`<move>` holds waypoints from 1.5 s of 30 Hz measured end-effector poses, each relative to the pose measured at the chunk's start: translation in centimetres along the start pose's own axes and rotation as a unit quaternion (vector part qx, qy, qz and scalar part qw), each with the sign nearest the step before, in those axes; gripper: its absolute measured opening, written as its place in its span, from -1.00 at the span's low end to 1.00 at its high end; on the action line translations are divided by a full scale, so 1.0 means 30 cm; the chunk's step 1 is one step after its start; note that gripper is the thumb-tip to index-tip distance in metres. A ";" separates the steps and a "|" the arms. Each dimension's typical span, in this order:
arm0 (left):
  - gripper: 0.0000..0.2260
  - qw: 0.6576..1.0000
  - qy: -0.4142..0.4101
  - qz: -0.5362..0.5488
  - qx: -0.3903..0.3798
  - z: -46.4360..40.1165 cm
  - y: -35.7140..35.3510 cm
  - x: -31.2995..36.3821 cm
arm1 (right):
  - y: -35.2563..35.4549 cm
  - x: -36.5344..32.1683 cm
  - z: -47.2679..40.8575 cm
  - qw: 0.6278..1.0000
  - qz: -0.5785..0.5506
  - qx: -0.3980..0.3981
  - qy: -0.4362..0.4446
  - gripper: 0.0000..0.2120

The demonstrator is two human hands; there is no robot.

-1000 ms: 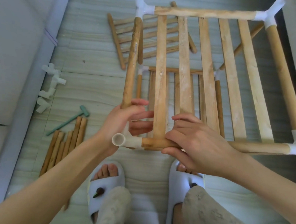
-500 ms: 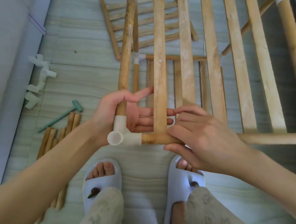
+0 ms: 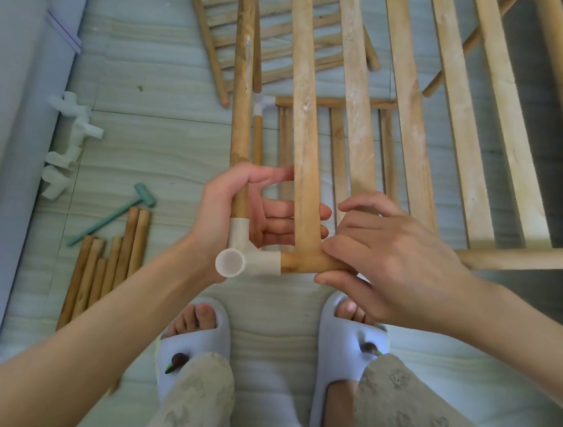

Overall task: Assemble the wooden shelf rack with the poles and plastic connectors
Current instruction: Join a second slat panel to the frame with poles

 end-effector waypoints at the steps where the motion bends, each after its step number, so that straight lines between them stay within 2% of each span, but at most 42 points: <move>1: -0.48 1.000 -0.001 0.001 0.006 0.000 0.000 -0.001 | 0.001 0.000 -0.003 1.000 0.002 -0.003 0.002 -0.70; 7: -0.46 1.000 -0.013 0.015 0.022 -0.011 -0.012 -0.016 | 0.022 0.026 -0.003 1.000 -0.009 -0.015 0.022 -0.69; 12: -0.51 0.998 -0.035 0.053 0.026 -0.012 -0.051 -0.045 | 0.059 0.048 0.045 1.000 0.016 0.008 -0.013 -0.66; 16: -0.52 0.992 -0.044 0.110 0.045 -0.016 -0.116 -0.085 | 0.092 0.047 0.122 0.988 0.067 0.031 -0.136 -0.64; 19: -0.46 0.983 -0.023 0.175 0.041 -0.008 -0.152 -0.096 | 0.117 0.000 0.195 0.956 -0.013 0.107 -0.274 -0.62; 20: -0.44 0.981 -0.013 0.192 0.031 -0.004 -0.155 -0.093 | 0.126 -0.020 0.216 0.925 -0.055 0.161 -0.341 -0.66; 21: -0.43 0.978 0.000 0.209 0.015 0.001 -0.154 -0.089 | 0.134 -0.034 0.239 0.869 -0.108 0.227 -0.427 -0.72; 22: -0.42 0.974 0.012 0.227 -0.001 0.003 -0.152 -0.085 | 0.138 -0.038 0.262 0.783 -0.177 0.288 -0.522 -0.75; 24: -0.40 0.965 0.029 0.259 -0.024 0.001 -0.150 -0.081 | 0.116 -0.004 0.278 0.563 -0.379 0.328 -0.657 -0.67; 25: -0.39 0.962 0.030 0.270 -0.030 -0.003 -0.153 -0.082 | 0.101 0.022 0.272 0.474 -0.474 0.315 -0.672 -0.58; 26: -0.39 0.959 0.031 0.281 -0.036 -0.007 -0.157 -0.086 | 0.092 0.051 0.256 0.412 -0.546 0.303 -0.664 -0.51; 27: -0.39 0.955 0.031 0.291 -0.042 -0.012 -0.163 -0.093 | 0.089 0.080 0.234 0.371 -0.592 0.304 -0.648 -0.51; 29: -0.41 0.952 0.026 0.302 -0.044 -0.024 -0.174 -0.110 | 0.082 0.140 0.190 0.314 -0.622 0.351 -0.625 -0.60; 32: -0.42 0.953 0.008 0.301 -0.023 -0.047 -0.183 -0.129 | 0.074 0.214 0.155 0.255 -0.625 0.429 -0.600 -0.68; 34: -0.43 0.953 -0.004 0.302 -0.020 -0.058 -0.194 -0.139 | 0.066 0.237 0.153 0.242 -0.636 0.451 -0.577 -0.75; 40: -0.49 0.951 -0.016 0.308 -0.026 -0.073 -0.214 -0.179 | 0.043 0.250 0.143 0.284 -0.577 0.505 -0.576 -0.92; 45: -0.42 0.952 -0.028 0.303 0.020 -0.067 -0.205 -0.191 | 0.029 0.237 0.142 0.322 -0.552 0.486 -0.597 -0.88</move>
Point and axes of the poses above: each hand's wrist, its own z-axis away from the middle knuckle, its own y-axis out of the back of the hand, x = y × z, the point moved 2 cm from there along -z, towards the middle knuckle, and after that the axes turned 6 degrees about z, right-handed, at the moved point
